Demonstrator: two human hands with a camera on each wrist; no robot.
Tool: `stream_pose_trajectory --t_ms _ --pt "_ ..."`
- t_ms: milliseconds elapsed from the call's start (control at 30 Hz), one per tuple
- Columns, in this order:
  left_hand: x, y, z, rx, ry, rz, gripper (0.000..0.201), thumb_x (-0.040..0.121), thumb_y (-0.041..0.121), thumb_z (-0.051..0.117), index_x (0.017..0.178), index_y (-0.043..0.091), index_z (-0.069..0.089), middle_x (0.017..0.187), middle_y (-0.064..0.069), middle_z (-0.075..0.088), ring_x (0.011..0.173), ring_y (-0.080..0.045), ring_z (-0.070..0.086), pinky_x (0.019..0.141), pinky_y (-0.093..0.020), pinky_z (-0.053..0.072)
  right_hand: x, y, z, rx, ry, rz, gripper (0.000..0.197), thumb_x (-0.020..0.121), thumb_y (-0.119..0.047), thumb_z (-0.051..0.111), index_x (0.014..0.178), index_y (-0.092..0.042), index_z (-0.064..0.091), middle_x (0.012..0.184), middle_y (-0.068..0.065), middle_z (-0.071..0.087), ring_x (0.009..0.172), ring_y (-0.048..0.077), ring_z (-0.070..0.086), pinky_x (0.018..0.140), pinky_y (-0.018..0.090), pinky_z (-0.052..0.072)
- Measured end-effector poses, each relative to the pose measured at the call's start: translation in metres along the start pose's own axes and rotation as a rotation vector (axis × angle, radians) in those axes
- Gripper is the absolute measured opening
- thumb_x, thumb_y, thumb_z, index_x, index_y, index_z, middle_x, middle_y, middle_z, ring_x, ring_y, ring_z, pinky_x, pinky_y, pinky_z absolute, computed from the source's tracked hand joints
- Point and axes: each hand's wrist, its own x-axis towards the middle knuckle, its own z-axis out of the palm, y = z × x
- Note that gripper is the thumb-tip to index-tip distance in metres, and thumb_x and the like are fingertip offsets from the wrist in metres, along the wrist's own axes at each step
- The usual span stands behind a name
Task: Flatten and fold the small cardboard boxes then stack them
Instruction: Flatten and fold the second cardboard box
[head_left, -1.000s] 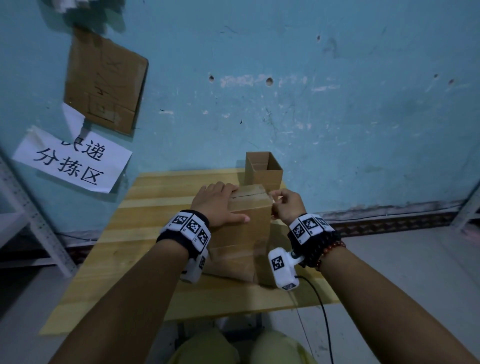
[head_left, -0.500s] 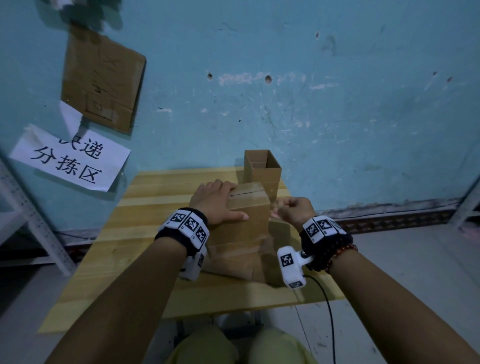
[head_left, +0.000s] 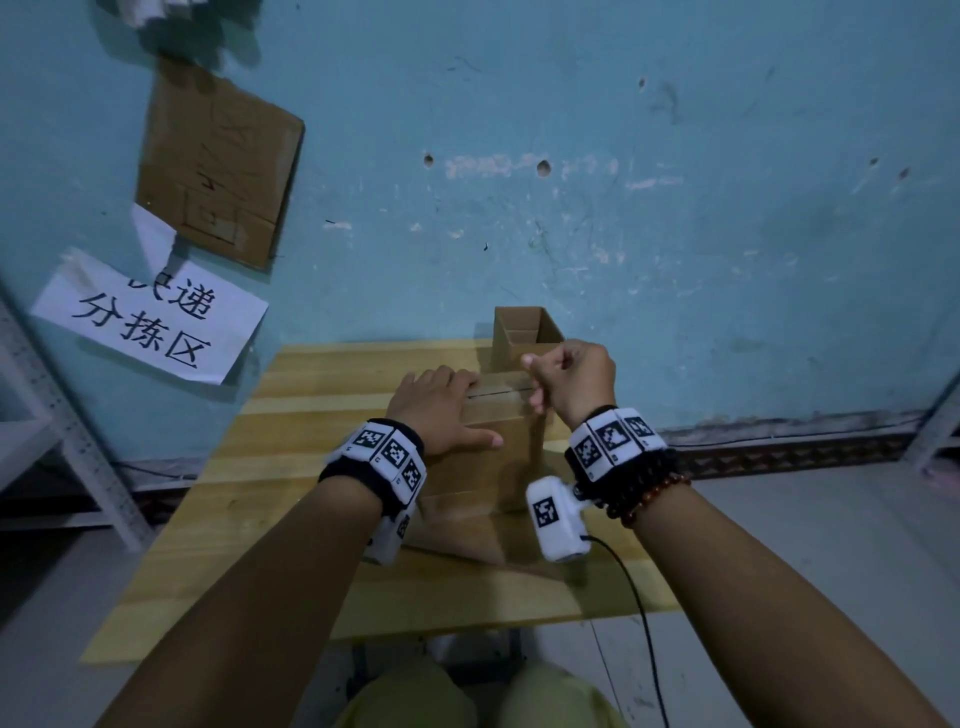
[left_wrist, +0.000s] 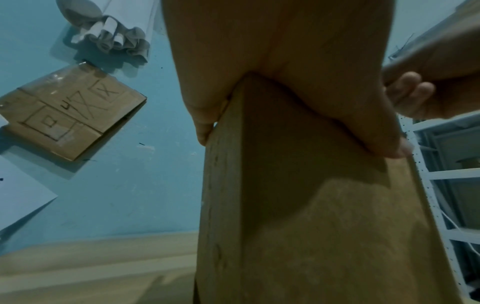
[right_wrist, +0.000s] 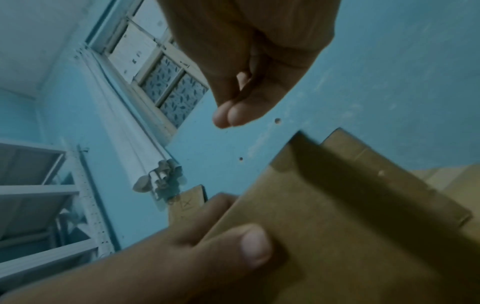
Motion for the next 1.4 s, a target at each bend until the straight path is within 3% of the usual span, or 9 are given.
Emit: stream_pose_trajectory --t_ms 267,367,467,600,767,933,1100,1267,1400 --pt "-0.003 -0.005 0.004 -0.137 0.059 0.024 0.084 0.083 0.059 0.051 0.148 0.023 0.011 0.156 0.000 0.018 0.143 -0.019 0.020 0.117 -0.051 0.004 -0.006 0.002 0.041 -0.036 -0.259 -0.066 0.017 0.087 -0.002 0.059 0.103 0.001 0.065 0.083 0.009 0.064 0.075 0.014 0.059 0.064 0.019 0.049" --pt "-0.003 -0.005 0.006 -0.354 0.192 0.105 0.067 0.088 0.041 0.055 0.145 0.022 0.025 0.150 0.000 0.029 0.139 -0.018 0.027 0.116 -0.047 0.007 -0.002 0.006 0.042 -0.115 -0.280 -0.041 0.019 0.082 -0.006 0.067 0.073 -0.014 0.052 0.065 0.002 0.056 0.062 0.014 0.053 0.060 0.025 0.044" --pt "-0.004 -0.002 0.007 -0.588 0.419 0.176 0.028 0.083 0.016 0.065 0.109 0.008 0.061 0.104 -0.005 0.055 0.100 -0.021 0.051 0.084 -0.020 0.037 0.001 0.006 0.041 -0.115 -0.309 -0.049 0.037 0.080 -0.010 0.070 0.057 -0.016 0.042 0.056 0.001 0.045 0.053 0.009 0.040 0.051 0.017 0.033" --pt "-0.005 -0.003 0.006 -0.629 0.544 0.102 0.003 0.081 -0.002 0.061 0.081 -0.004 0.062 0.075 0.000 0.048 0.075 -0.017 0.046 0.059 -0.006 0.033 -0.003 0.003 0.038 -0.151 -0.396 -0.065 0.046 0.085 -0.023 0.065 0.053 0.006 0.051 0.054 0.010 0.035 0.052 0.014 0.031 0.049 0.022 0.025" --pt "-0.005 -0.002 -0.002 -0.677 0.531 0.029 0.021 0.091 0.000 0.049 0.101 -0.005 0.067 0.092 -0.013 0.060 0.083 -0.020 0.054 0.070 -0.015 0.040 -0.002 0.004 0.040 -0.230 -0.399 -0.078 0.050 0.089 -0.028 0.061 0.046 -0.005 0.047 0.052 0.007 0.032 0.053 0.016 0.029 0.053 0.027 0.022" --pt "-0.003 -0.005 -0.007 -0.887 0.464 -0.155 0.026 0.096 -0.002 0.039 0.105 -0.009 0.063 0.074 -0.008 0.059 0.056 -0.009 0.050 0.047 -0.004 0.041 -0.004 0.006 0.041 -0.323 -0.361 -0.123 0.027 0.085 -0.027 0.064 0.092 -0.001 0.067 0.080 0.006 0.059 0.077 0.016 0.053 0.071 0.027 0.040" --pt "-0.003 -0.011 -0.008 -0.805 0.421 -0.226 0.036 0.088 -0.013 0.037 0.109 -0.002 0.064 0.091 -0.013 0.061 0.080 -0.015 0.056 0.074 -0.022 0.045 0.000 0.009 0.040 -0.392 -0.391 -0.108 0.036 0.080 -0.023 0.072 0.110 -0.005 0.064 0.070 -0.009 0.048 0.080 0.015 0.052 0.075 0.025 0.041" --pt "0.001 -0.022 -0.006 -0.994 0.521 -0.214 0.030 0.089 -0.016 0.032 0.098 -0.002 0.057 0.084 -0.016 0.053 0.056 -0.013 0.051 0.042 -0.005 0.043 0.002 0.006 0.036 -0.482 -0.456 -0.126 0.044 0.080 -0.022 0.071 0.120 -0.004 0.061 0.076 -0.007 0.050 0.085 0.013 0.050 0.076 0.022 0.037" --pt "-0.005 -0.042 -0.010 -1.023 0.574 -0.213 0.035 0.087 -0.019 0.033 0.097 0.002 0.058 0.064 -0.004 0.052 0.040 0.003 0.052 0.043 -0.004 0.041 0.002 0.005 0.036 -0.495 -0.475 -0.136 0.044 0.084 -0.020 0.068 0.123 -0.003 0.058 0.083 -0.003 0.050 0.087 0.012 0.047 0.075 0.021 0.035"
